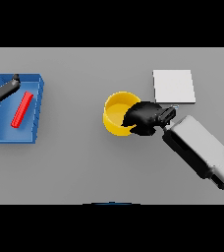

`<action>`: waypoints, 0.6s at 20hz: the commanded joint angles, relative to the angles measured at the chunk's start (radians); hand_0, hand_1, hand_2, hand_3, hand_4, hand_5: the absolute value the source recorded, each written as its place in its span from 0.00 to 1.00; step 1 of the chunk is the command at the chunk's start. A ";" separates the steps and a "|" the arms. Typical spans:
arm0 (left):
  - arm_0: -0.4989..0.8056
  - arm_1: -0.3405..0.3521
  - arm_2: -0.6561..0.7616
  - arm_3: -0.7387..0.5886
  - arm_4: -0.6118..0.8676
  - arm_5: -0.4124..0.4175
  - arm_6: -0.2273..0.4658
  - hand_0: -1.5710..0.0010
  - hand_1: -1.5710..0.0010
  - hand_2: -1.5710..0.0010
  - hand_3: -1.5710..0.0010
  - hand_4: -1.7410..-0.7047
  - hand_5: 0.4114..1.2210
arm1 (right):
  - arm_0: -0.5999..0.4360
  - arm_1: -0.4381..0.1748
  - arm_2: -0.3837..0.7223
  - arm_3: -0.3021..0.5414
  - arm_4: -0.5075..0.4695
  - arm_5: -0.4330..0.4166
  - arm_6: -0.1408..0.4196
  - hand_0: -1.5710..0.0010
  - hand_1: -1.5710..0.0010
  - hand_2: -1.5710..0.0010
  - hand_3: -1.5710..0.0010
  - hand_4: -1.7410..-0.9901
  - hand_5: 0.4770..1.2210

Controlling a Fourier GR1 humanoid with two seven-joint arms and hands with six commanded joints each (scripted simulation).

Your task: Pick up the red beaker and tilt it to pour out 1 green nut into yellow bowl. Pick up the yellow bowl and place it on the metallic measuring scale.

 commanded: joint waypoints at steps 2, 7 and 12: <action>-0.005 -0.001 -0.003 -0.002 -0.005 0.002 0.004 1.00 1.00 1.00 1.00 0.91 0.38 | -0.005 -0.031 -0.019 -0.055 -0.017 0.033 0.022 0.01 0.01 0.04 0.12 0.01 0.99; 0.004 0.007 0.001 -0.010 0.004 -0.003 0.000 1.00 1.00 1.00 1.00 0.91 0.38 | -0.041 -0.073 -0.078 -0.134 -0.061 0.093 0.114 0.00 0.00 0.01 0.18 0.02 1.00; 0.000 0.016 0.003 -0.014 0.000 -0.006 0.002 1.00 1.00 1.00 1.00 0.91 0.39 | -0.079 -0.115 -0.096 -0.118 -0.074 0.078 0.106 0.00 0.00 0.00 0.21 0.03 1.00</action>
